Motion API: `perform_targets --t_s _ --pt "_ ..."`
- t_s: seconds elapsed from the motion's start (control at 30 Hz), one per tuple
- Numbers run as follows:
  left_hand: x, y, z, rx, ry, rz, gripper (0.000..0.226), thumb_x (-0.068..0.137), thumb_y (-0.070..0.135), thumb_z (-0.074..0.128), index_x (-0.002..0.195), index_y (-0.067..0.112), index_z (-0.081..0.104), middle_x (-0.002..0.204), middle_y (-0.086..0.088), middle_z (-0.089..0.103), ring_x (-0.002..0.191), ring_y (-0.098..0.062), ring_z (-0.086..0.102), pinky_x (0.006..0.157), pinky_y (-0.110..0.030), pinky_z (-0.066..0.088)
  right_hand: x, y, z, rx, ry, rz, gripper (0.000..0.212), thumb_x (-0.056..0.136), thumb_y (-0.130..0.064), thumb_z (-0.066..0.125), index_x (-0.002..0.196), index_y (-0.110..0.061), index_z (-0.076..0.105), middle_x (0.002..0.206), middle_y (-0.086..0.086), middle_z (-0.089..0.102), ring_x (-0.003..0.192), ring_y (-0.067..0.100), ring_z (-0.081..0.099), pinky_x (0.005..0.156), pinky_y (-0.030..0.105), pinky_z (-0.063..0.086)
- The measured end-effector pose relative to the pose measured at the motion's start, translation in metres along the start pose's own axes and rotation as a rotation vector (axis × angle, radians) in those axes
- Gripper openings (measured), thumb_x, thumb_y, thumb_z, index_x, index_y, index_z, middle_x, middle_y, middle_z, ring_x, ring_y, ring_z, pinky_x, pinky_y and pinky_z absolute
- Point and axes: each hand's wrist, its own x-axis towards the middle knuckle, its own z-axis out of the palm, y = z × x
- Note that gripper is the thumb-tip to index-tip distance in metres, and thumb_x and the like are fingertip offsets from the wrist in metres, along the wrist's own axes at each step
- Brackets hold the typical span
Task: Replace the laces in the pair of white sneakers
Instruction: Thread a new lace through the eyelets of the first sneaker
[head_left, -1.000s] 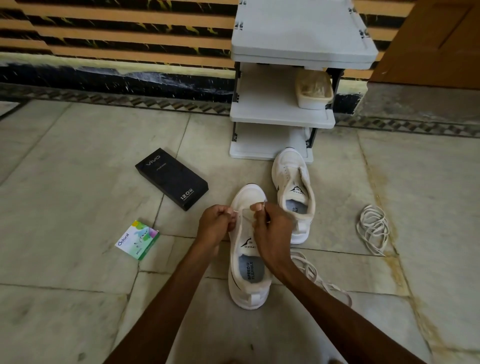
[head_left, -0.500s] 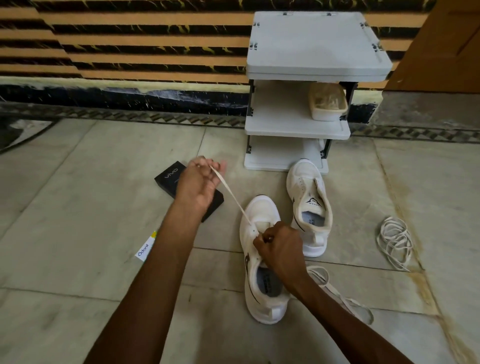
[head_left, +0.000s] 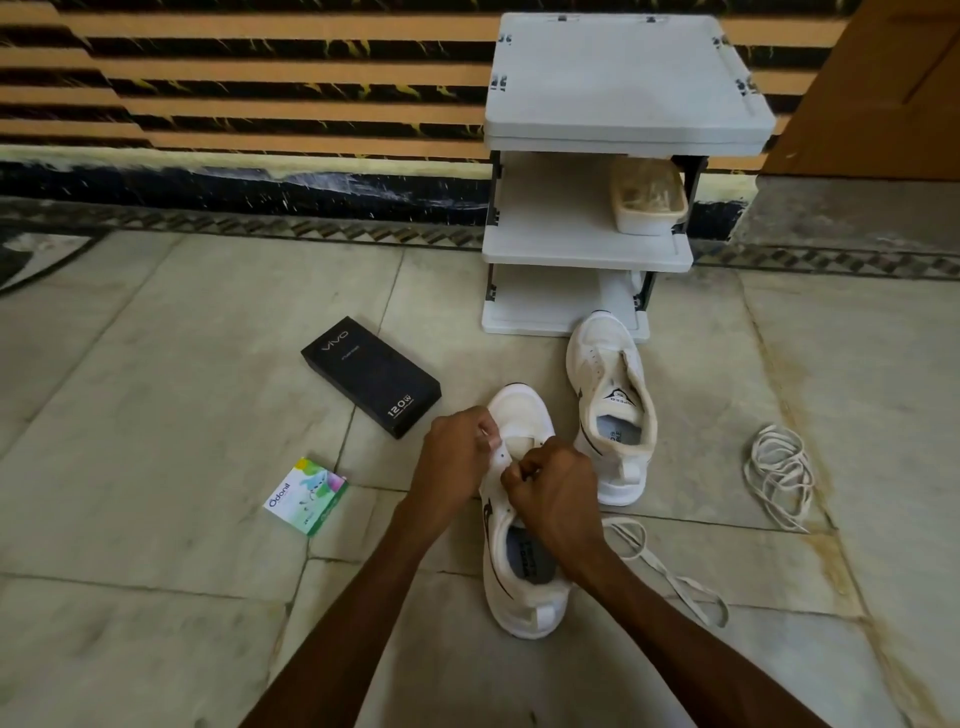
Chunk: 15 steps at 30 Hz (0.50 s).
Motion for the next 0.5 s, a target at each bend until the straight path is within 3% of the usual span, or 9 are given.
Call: perform_targets --t_s 0.1,0.23,0.37,0.5 --pt "0.000 -0.001 -0.003 -0.155 0.021 0.017 0.009 0.087 0.004 0.063 0.082 0.009 0.069 0.083 -0.009 0.070 0.080 -0.024 0.066 0.077 -0.036 0.057 0.000 -0.001 0.000 -0.021 0.004 -0.002 0.020 0.080 -0.018 0.068 0.064 -0.005 0.065 0.065 0.006 0.061 0.054 0.014 0.052 0.054 0.019 0.036" --pt "0.004 -0.009 0.000 -0.354 -0.009 -0.102 0.019 0.086 0.000 0.063 0.072 0.013 0.067 0.077 -0.008 0.072 0.064 -0.015 0.067 0.060 -0.026 0.054 -0.001 -0.002 0.000 -0.035 -0.003 -0.018 0.022 0.081 -0.019 0.068 0.064 -0.006 0.065 0.070 0.007 0.061 0.057 0.015 0.050 0.057 0.023 0.036" --pt "0.004 -0.013 0.003 -0.566 -0.054 -0.248 0.019 0.087 -0.001 0.061 0.073 0.010 0.066 0.064 -0.004 0.070 0.050 -0.011 0.062 0.052 -0.022 0.049 -0.003 -0.001 -0.001 -0.034 -0.004 -0.041 0.021 0.083 -0.018 0.068 0.064 -0.008 0.064 0.071 0.007 0.060 0.057 0.014 0.048 0.057 0.020 0.033" --pt "0.006 0.001 -0.019 -0.606 0.038 -0.200 0.021 0.090 -0.005 0.057 0.075 0.008 0.064 0.067 -0.007 0.069 0.048 -0.009 0.062 0.052 -0.020 0.052 -0.003 -0.002 0.000 -0.091 -0.006 -0.078 0.023 0.086 -0.017 0.064 0.065 -0.006 0.065 0.073 0.009 0.059 0.059 0.016 0.050 0.058 0.027 0.042"
